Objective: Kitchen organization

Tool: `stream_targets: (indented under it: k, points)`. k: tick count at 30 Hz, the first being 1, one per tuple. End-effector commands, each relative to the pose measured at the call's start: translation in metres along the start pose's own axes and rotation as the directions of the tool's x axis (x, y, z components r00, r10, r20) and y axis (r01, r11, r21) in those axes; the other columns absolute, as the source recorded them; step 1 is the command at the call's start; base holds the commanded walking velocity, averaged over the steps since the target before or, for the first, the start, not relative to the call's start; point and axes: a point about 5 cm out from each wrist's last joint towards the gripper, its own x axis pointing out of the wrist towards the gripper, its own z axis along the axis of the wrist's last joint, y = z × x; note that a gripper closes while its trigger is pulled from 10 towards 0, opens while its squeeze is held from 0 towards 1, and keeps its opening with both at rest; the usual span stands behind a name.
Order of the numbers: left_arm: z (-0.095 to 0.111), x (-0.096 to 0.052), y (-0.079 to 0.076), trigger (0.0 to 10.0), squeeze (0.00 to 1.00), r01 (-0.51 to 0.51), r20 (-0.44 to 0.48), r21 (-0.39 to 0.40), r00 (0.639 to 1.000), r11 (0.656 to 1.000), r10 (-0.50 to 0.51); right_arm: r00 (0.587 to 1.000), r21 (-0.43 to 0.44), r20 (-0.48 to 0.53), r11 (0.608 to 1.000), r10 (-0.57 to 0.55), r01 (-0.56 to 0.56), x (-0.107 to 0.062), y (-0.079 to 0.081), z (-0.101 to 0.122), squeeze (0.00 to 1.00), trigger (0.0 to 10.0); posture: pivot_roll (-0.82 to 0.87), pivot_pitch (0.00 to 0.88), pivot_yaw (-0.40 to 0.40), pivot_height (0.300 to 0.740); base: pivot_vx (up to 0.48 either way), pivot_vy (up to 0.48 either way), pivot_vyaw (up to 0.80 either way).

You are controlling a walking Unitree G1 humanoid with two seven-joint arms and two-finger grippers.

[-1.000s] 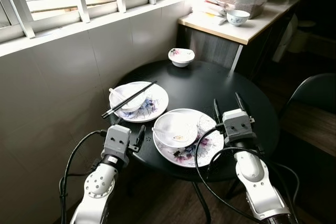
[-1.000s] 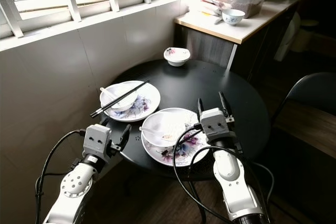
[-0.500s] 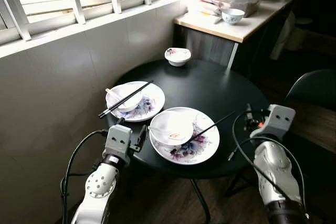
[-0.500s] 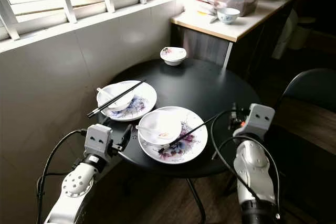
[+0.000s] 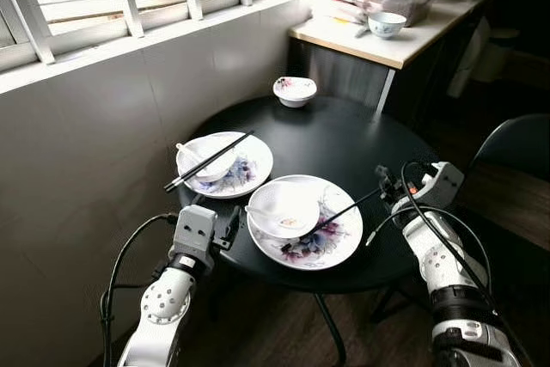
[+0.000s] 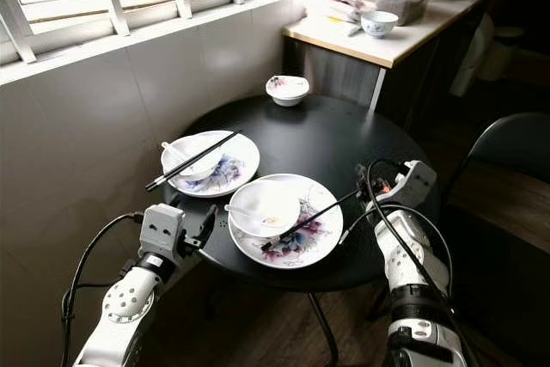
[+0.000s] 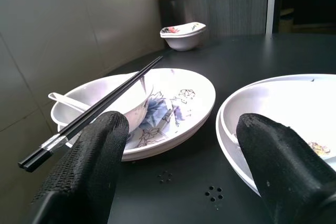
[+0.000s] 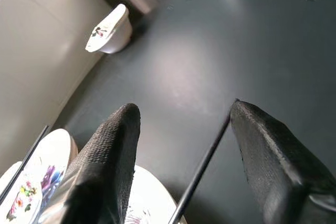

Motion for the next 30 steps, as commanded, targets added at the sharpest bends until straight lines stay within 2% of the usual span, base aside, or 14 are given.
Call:
stream_targets:
  k: [1,8,14,15,30]
  points:
    - [0.002,0.002,0.000,10.0,0.00,-0.001,0.011,0.004,1.000,1.000,0.001,1.000,0.036,-0.007,0.999,-0.011,0.011,0.002,0.001,0.002,0.00,10.0,0.01,0.000,-0.040,0.740,0.000,0.000,0.00]
    - [0.002,0.002,0.000,10.0,0.00,0.000,0.010,0.003,1.000,1.000,0.000,0.998,0.109,-0.003,0.992,-0.070,0.070,0.003,0.001,-0.001,0.00,10.0,0.01,0.000,-0.040,0.740,0.000,0.000,0.00]
    - [0.001,0.003,0.000,10.0,0.00,0.005,0.007,0.001,1.000,1.000,-0.005,0.995,0.157,-0.057,0.984,-0.079,0.087,0.005,-0.001,-0.009,0.00,10.0,0.01,0.000,-0.038,0.740,0.000,0.000,0.00]
    - [0.001,0.003,-0.001,10.0,0.00,0.006,0.005,0.001,1.000,1.000,-0.006,0.991,0.169,-0.097,0.980,-0.088,0.103,0.009,-0.001,-0.011,0.00,10.0,0.01,0.000,-0.038,0.740,0.000,0.000,0.00]
    - [-0.001,0.003,-0.001,10.0,0.00,0.008,-0.005,0.008,1.000,1.000,-0.008,0.979,0.268,-0.191,0.955,-0.074,0.124,0.020,0.000,-0.013,0.00,10.0,0.03,0.000,-0.043,0.740,0.000,0.000,0.00]
